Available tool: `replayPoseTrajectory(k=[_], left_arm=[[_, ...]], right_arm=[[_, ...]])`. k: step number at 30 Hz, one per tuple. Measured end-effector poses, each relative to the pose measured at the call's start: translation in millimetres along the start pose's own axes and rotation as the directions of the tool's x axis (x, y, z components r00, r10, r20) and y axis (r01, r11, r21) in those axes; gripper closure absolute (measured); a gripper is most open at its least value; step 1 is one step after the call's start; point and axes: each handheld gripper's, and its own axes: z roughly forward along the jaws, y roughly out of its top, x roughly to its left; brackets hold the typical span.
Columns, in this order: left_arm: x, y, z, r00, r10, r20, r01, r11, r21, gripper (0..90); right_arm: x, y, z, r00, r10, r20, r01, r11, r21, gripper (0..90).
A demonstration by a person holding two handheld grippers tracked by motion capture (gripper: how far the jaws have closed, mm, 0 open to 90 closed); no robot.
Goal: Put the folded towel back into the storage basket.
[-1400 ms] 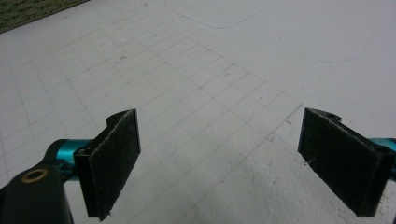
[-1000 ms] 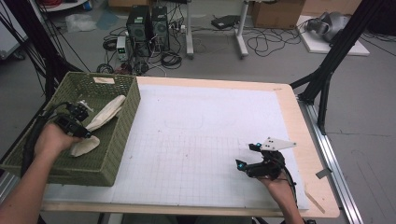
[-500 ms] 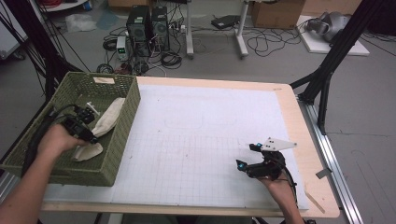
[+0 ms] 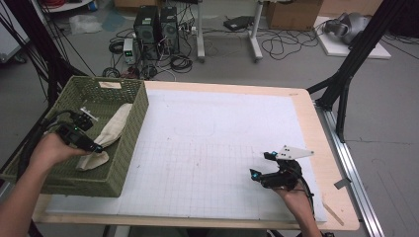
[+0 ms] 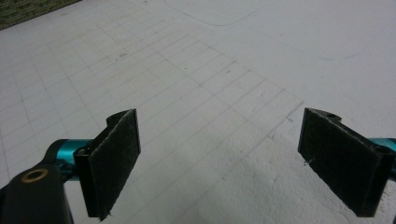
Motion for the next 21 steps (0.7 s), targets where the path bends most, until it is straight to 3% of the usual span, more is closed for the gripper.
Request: replayPoseTrajectory(k=[5, 6, 10, 11, 13, 16, 19, 21], left_arm=[[-1.6, -7.7, 1.1, 0.9999, 0.007, 0.01, -0.007, 0.9993, 0.037, 48.3], [-1.5, -8.7, 2.2, 0.9999, 0.01, 0.007, -0.011, 0.9989, 0.046, 51.8], [-2.3, -9.5, 8.3, 0.9999, 0.015, -0.002, -0.015, 0.9991, 0.04, 81.5], [-3.0, -8.7, 9.7, 0.9999, 0.005, -0.01, -0.004, 0.9994, 0.033, 83.4], [-4.0, -5.7, 11.0, 0.9991, -0.014, -0.041, 0.015, 0.9998, 0.015, 84.3], [-5.2, -0.6, 14.1, 0.9985, -0.039, -0.038, 0.038, 0.9991, -0.016, 84.0], [-5.1, 2.3, 18.9, 0.9985, -0.053, -0.015, 0.053, 0.9985, 0.009, 82.3], [-4.0, 3.0, 21.6, 0.9978, -0.066, 0.007, 0.066, 0.9973, 0.033, 76.3]], right_arm=[[0.0, 0.2, 1.8, 1.0, -0.003, 0.002, 0.003, 1.0, 0.005, 12.3], [0.3, 0.2, 1.9, 1.0, -0.001, 0.001, 0.001, 1.0, 0.008, 12.3], [0.1, 0.3, 1.6, 1.0, -0.004, 0.003, 0.004, 1.0, 0.005, 12.3], [0.1, 0.2, 1.4, 1.0, -0.001, 0.006, 0.001, 1.0, 0.007, 12.3], [0.0, 0.1, 1.2, 1.0, 0.001, 0.004, -0.001, 1.0, 0.005, 12.3], [-0.1, 0.1, 1.1, 1.0, 0.001, 0.003, -0.001, 1.0, 0.004, 12.4], [-0.3, 0.1, 0.5, 1.0, -0.004, 0.005, 0.004, 1.0, 0.001, 12.4], [-0.7, 0.2, 0.2, 1.0, -0.001, 0.005, 0.001, 1.0, -0.004, 12.4]])
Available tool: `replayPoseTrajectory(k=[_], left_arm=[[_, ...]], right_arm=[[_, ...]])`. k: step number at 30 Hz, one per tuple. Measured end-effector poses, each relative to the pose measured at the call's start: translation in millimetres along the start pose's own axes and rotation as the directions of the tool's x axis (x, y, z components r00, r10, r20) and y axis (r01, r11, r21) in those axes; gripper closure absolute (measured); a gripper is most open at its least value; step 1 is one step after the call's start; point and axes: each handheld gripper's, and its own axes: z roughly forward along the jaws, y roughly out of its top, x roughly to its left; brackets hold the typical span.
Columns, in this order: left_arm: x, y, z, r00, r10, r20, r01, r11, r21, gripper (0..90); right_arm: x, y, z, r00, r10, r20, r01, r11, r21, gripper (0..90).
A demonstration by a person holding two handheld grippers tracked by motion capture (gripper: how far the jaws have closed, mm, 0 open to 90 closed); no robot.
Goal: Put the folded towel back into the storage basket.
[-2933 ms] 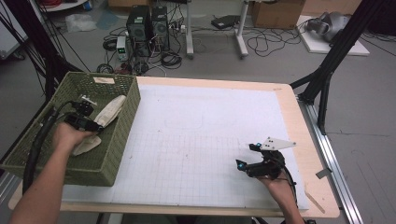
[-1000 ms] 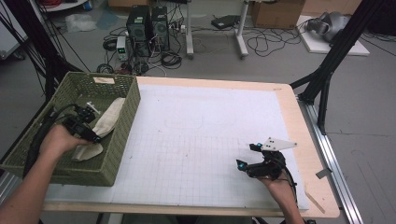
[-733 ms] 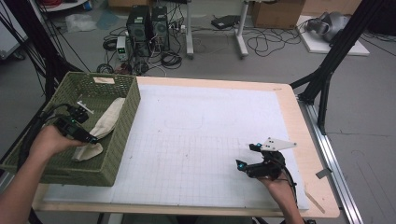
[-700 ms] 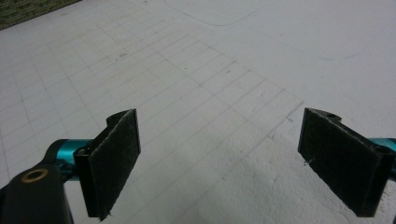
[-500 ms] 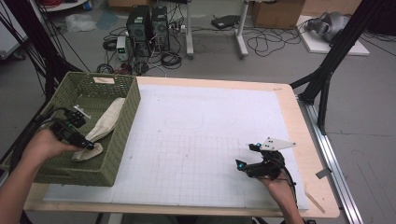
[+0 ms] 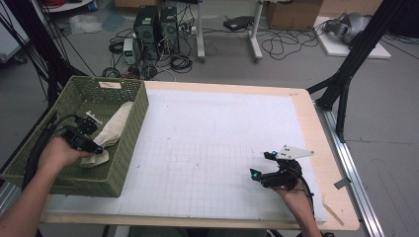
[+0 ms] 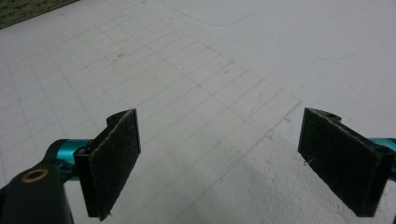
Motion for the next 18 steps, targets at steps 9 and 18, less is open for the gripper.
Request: replayPoseTrajectory(k=[9, 18], left_arm=[[-0.2, 2.4, 15.3, 0.9963, -0.053, 0.068, 0.05, 0.9978, 0.044, 50.1], [-8.1, 1.8, 17.7, 0.9973, 0.028, -0.069, -0.025, 0.9983, 0.053, 77.2]], right_arm=[[0.6, 0.4, -0.6, 1.0, -0.002, -0.002, 0.002, 1.0, -0.002, 12.4], [1.0, 0.8, -0.9, 1.0, -0.001, 0.0, 0.001, 1.0, -0.001, 12.4]])
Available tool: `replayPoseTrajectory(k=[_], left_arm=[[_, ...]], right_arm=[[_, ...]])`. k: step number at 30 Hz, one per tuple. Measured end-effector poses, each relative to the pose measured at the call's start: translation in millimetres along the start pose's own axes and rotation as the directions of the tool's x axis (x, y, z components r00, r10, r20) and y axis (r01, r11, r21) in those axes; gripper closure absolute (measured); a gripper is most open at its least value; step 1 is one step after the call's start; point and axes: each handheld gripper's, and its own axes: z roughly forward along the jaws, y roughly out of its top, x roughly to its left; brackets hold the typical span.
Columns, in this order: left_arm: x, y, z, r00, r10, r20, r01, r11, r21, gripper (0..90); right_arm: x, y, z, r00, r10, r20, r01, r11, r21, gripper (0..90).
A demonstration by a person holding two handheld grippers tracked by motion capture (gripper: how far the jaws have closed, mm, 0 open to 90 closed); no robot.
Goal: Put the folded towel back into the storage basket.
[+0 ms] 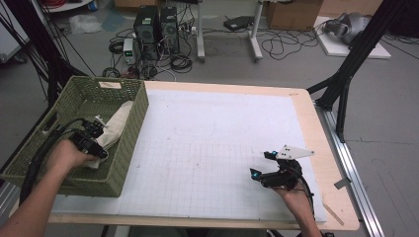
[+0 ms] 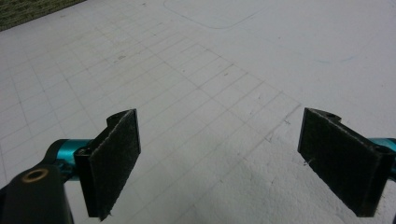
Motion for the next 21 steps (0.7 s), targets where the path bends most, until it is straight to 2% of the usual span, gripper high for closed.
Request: replayPoseTrajectory(k=[2, 4, 5, 8, 11, 14, 16, 17, 19, 20, 21], left_arm=[[-0.8, 0.7, -6.0, 0.9977, 0.037, -0.057, -0.035, 0.999, 0.028, 78.7], [1.6, -0.8, -12.9, 0.9991, 0.025, -0.036, -0.024, 0.9996, 0.015, 78.8], [1.4, -1.1, -15.8, 0.9983, 0.036, -0.046, -0.036, 0.9992, 0.018, 78.8], [-1.3, -1.0, -22.3, 0.9975, 0.063, -0.031, -0.061, 0.9969, 0.049, 78.8], [-5.5, -1.2, -28.7, 0.9962, 0.087, -0.004, -0.087, 0.9939, 0.069, 78.8], [-11.3, -1.6, -31.2, 0.9927, 0.114, 0.038, -0.118, 0.9875, 0.105, 78.8], [-14.9, -1.6, -28.2, 0.99, 0.123, 0.069, -0.13, 0.986, 0.104, 78.2], [-16.4, -1.5, -24.3, 0.9872, 0.121, 0.104, -0.131, 0.987, 0.094, 75.7], [-20.1, -0.9, -15.9, 0.9771, 0.11, 0.182, -0.125, 0.9895, 0.073, 64.6], [-21.6, -0.3, -13.1, 0.9774, 0.095, 0.189, -0.11, 0.9918, 0.066, 58.1], [-21.2, 0.4, -13.6, 0.984, 0.103, 0.145, -0.114, 0.9912, 0.068, 54.6]], right_arm=[[-0.3, 0.0, -0.1, 1.0, -0.004, 0.001, 0.004, 1.0, -0.001, 12.4], [-1.2, -0.1, -0.3, 1.0, -0.003, 0.001, 0.003, 1.0, -0.007, 12.4], [-0.9, -0.2, -0.8, 1.0, 0.003, 0.003, -0.003, 1.0, -0.004, 12.4], [-1.3, -0.2, 0.1, 1.0, 0.001, 0.001, -0.001, 1.0, -0.001, 12.5], [-0.7, -0.2, 0.8, 1.0, -0.002, 0.004, 0.002, 1.0, 0.003, 12.5], [-0.3, -0.2, 1.4, 1.0, -0.003, 0.004, 0.003, 1.0, 0.002, 12.4], [0.3, -0.1, 1.5, 1.0, -0.007, 0.005, 0.007, 1.0, 0.004, 12.4], [0.8, 0.0, 1.5, 1.0, -0.003, 0.003, 0.003, 1.0, 0.007, 12.4], [1.0, 0.3, 1.7, 1.0, -0.009, 0.001, 0.009, 1.0, 0.004, 12.4], [1.3, 0.4, 1.5, 1.0, -0.006, 0.001, 0.006, 1.0, 0.004, 12.4], [1.2, 0.3, 1.2, 1.0, -0.006, 0.001, 0.006, 1.0, 0.001, 12.4]])
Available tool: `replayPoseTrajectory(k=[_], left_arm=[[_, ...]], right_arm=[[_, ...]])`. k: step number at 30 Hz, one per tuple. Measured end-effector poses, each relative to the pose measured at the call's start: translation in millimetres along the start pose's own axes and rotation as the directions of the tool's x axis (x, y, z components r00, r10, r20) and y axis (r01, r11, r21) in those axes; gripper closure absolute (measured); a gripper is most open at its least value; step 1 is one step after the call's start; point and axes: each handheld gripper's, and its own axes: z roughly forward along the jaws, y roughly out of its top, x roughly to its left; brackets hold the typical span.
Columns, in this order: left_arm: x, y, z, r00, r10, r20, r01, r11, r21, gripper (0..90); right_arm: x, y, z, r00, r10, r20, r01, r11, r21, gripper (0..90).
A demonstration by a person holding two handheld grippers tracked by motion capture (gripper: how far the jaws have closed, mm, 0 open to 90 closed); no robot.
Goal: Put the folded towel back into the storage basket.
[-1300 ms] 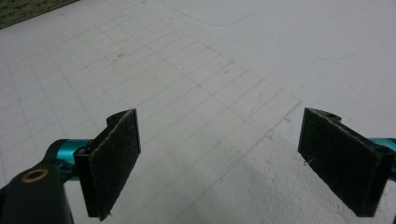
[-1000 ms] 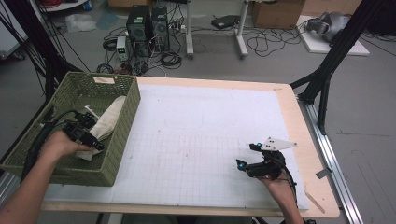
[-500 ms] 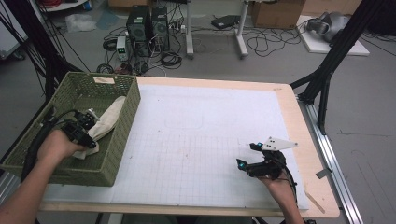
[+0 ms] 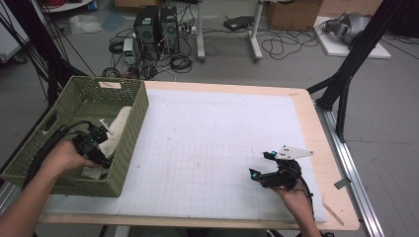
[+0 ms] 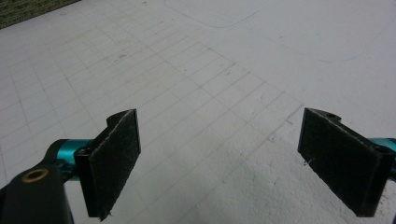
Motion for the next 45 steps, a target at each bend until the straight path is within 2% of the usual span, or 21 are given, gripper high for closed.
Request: replayPoseTrajectory(k=[1, 2, 5, 6, 9, 12, 14, 15, 16, 17, 21, 23, 25, 28, 31, 34, 36, 38, 40, 42, 45], left_arm=[[2.9, -0.1, -2.2, 0.9999, -0.008, -0.007, 0.007, 0.9999, -0.014, 52.9], [5.5, -0.9, -5.3, 0.9997, -0.023, 0.009, 0.024, 0.9987, -0.045, 51.5], [10.5, -2.8, -15.7, 0.999, -0.043, 0.011, 0.044, 0.9911, -0.125, 49.5], [12.4, -3.5, -19.5, 0.9988, -0.047, 0.014, 0.049, 0.9868, -0.155, 49.7], [17.6, -6.9, -28.8, 0.9977, -0.06, 0.031, 0.066, 0.9668, -0.247, 49.5], [22.6, -10.5, -32.3, 0.9964, -0.071, 0.046, 0.081, 0.9578, -0.276, 50.1], [27.3, -14.4, -34.6, 0.9957, -0.083, 0.04, 0.091, 0.9502, -0.298, 51.3], [30.2, -17.0, -35.5, 0.9951, -0.092, 0.035, 0.099, 0.9466, -0.307, 51.8], [33.1, -19.7, -35.6, 0.994, -0.109, 0.007, 0.106, 0.9448, -0.31, 53.1], [36.2, -22.2, -33.9, 0.9925, -0.121, -0.017, 0.111, 0.9489, -0.296, 53.7], [44.8, -29.0, -17.1, 0.986, -0.153, -0.066, 0.137, 0.9705, -0.199, 52.3], [46.3, -29.8, -9.6, 0.9842, -0.149, -0.095, 0.134, 0.9787, -0.156, 50.9], [46.7, -29.6, -4.3, 0.9841, -0.147, -0.1, 0.135, 0.9836, -0.12, 49.6], [47.7, -29.6, -0.3, 0.9853, -0.152, -0.079, 0.143, 0.9839, -0.107, 50.0], [50.2, -31.6, 5.8, 0.9851, -0.169, -0.031, 0.165, 0.9805, -0.107, 53.6], [51.2, -33.1, 10.6, 0.9842, -0.176, 0.023, 0.177, 0.978, -0.11, 64.4], [51.0, -33.1, 10.3, 0.9855, -0.166, 0.034, 0.169, 0.9792, -0.112, 73.5], [50.7, -33.5, 10.2, 0.9871, -0.157, 0.028, 0.16, 0.9806, -0.114, 82.3], [49.4, -33.3, 8.1, 0.9883, -0.153, 0.004, 0.152, 0.9821, -0.111, 84.9], [48.5, -34.3, 4.9, 0.9866, -0.154, -0.054, 0.148, 0.9833, -0.106, 85.6], [48.0, -35.1, 0.2, 0.9811, -0.16, -0.108, 0.147, 0.9814, -0.124, 85.8]], right_arm=[[-0.5, -0.1, -0.3, 1.0, 0.002, 0.002, -0.002, 1.0, 0.001, 12.4], [-0.9, -0.3, -0.3, 1.0, 0.003, 0.003, -0.003, 1.0, 0.0, 12.5], [-1.2, -0.2, -0.2, 1.0, 0.0, 0.003, 0.0, 1.0, -0.001, 12.5], [-1.0, -0.2, 0.1, 1.0, 0.002, 0.002, -0.002, 1.0, 0.001, 12.5], [-1.2, -0.3, 0.1, 1.0, 0.003, 0.002, -0.003, 1.0, 0.002, 12.5], [-1.0, -0.3, -0.8, 1.0, 0.006, 0.003, -0.006, 1.0, 0.0, 12.5], [-1.1, -0.3, -1.3, 1.0, 0.004, 0.005, -0.004, 1.0, -0.004, 12.5], [-1.2, -0.4, -1.4, 1.0, 0.004, 0.005, -0.004, 1.0, -0.004, 12.5], [-1.1, -0.5, -1.7, 1.0, 0.007, 0.004, -0.007, 1.0, -0.002, 12.5], [-1.3, -0.6, -1.5, 1.0, 0.006, 0.006, -0.006, 1.0, -0.003, 12.5], [-1.3, -0.4, -0.1, 1.0, 0.001, 0.004, -0.001, 1.0, -0.001, 12.5], [-1.1, -0.3, 0.4, 1.0, 0.002, 0.004, -0.002, 1.0, 0.001, 12.5], [-0.7, -0.2, 0.5, 1.0, 0.001, 0.003, -0.001, 1.0, 0.003, 12.6], [-0.7, 0.0, 0.4, 1.0, -0.001, 0.001, 0.001, 1.0, -0.003, 13.2], [-0.4, 0.5, 0.0, 1.0, 0.0, -0.001, 0.0, 1.0, -0.006, 13.4], [-0.5, 1.0, -0.5, 1.0, 0.001, -0.001, -0.001, 1.0, -0.011, 13.5], [-0.7, 1.2, -0.5, 1.0, 0.0, -0.001, 0.0, 1.0, -0.012, 13.5], [-0.1, 1.6, -0.3, 1.0, 0.002, 0.0, -0.002, 1.0, -0.01, 13.5], [0.0, 1.8, -0.3, 1.0, -0.004, 0.0, 0.004, 1.0, -0.013, 13.5], [0.0, 1.9, -1.1, 1.0, 0.003, 0.002, -0.003, 1.0, -0.014, 13.6], [-0.7, 1.6, -1.9, 1.0, 0.007, 0.003, -0.007, 1.0, -0.019, 13.6]])
